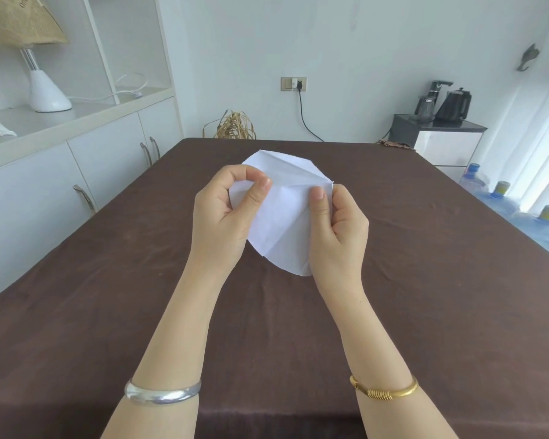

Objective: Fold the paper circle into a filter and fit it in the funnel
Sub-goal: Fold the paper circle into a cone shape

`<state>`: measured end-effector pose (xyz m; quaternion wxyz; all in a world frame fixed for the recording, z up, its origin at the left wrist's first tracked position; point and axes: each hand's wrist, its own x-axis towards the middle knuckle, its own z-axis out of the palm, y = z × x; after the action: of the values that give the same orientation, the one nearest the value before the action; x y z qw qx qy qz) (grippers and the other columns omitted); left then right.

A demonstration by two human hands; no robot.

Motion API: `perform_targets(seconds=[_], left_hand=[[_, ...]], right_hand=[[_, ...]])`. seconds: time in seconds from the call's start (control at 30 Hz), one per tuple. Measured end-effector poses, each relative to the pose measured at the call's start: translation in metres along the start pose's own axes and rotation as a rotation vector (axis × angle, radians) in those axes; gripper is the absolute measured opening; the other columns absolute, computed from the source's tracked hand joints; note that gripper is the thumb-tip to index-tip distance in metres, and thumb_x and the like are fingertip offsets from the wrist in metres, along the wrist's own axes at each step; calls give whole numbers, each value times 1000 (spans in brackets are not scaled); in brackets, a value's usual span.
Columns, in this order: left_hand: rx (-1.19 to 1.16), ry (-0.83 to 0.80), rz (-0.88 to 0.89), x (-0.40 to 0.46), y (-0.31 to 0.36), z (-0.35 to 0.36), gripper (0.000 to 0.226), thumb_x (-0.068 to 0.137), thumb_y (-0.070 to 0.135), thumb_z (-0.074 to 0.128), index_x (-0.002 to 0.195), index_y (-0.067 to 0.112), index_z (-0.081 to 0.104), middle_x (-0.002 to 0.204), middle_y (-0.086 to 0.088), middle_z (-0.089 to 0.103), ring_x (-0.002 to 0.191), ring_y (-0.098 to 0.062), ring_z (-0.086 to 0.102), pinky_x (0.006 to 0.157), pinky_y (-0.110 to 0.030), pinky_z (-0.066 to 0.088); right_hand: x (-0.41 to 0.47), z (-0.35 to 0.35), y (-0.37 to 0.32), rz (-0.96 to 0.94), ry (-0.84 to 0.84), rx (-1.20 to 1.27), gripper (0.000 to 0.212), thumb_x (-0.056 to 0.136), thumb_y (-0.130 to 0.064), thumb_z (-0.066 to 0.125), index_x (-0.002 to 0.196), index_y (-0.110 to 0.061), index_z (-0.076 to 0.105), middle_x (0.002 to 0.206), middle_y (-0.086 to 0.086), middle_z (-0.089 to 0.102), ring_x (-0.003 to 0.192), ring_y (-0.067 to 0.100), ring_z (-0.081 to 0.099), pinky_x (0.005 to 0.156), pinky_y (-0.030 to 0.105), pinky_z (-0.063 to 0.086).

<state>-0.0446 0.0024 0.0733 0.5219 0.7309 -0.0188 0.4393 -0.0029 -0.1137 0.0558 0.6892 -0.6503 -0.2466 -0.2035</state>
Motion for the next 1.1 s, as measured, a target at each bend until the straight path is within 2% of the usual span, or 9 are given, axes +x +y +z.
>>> perform_targets(seconds=[0.27,0.4,0.5,0.6,0.67,0.7,0.83,0.97,1.1], left_hand=[[-43,-43,8,3,4,-2,6,77,31,64,79,33,59,75,35,61,77,13,54,68,-2,38],[-60,-66,-28,8,5,-6,23,59,42,76,78,40,62,80,33,62,84,2,58,72,-19,50],[-20,-83,-49,10,5,-8,31,53,38,82,79,42,65,81,34,65,92,-3,59,81,-31,52],[9,-106,-79,9,6,-10,26,54,35,81,76,40,68,77,31,67,83,-7,61,76,-38,54],[16,-123,-102,10,6,-11,22,54,35,81,74,39,70,75,27,68,76,-11,62,71,-42,56],[17,-128,-101,11,6,-12,22,55,35,81,73,39,70,74,27,69,74,-9,62,67,-38,57],[-27,-151,-102,10,8,-12,21,57,31,81,74,33,69,67,26,67,58,0,59,45,-13,47],[-13,-189,-126,11,5,-13,17,68,12,78,73,26,70,62,20,68,53,-1,59,41,-11,43],[-47,-124,-156,11,2,-9,12,70,11,77,71,18,67,64,6,61,39,-2,48,38,-12,38]], right_hand=[[-1,-2,-3,-24,18,-11,36,92,-26,46,59,-25,33,51,-13,34,49,1,27,44,14,22],[-1,-6,-3,-68,60,-33,16,88,-26,55,72,-22,53,72,-12,50,60,10,43,54,23,35],[3,-10,-7,-143,129,-95,10,82,-22,63,75,-22,56,97,-16,51,80,17,52,67,17,40],[7,-17,-8,-179,121,-71,12,79,-17,68,76,-20,57,120,-8,53,113,16,54,89,12,40],[9,-20,-9,-172,70,-12,12,79,-13,69,76,-17,58,123,-11,55,123,11,52,96,9,36],[9,-21,-9,-160,48,18,11,79,-12,69,75,-15,59,117,-14,59,124,11,52,97,9,36],[9,-18,-7,-161,77,9,8,77,-10,71,78,-3,66,88,-19,67,113,13,60,94,17,43],[7,-15,-6,-143,154,71,9,75,-9,72,79,-15,67,82,-4,70,91,10,67,82,14,48],[7,-12,-5,-94,193,72,22,73,-16,74,69,-34,61,63,-25,63,66,-4,59,67,13,47]])
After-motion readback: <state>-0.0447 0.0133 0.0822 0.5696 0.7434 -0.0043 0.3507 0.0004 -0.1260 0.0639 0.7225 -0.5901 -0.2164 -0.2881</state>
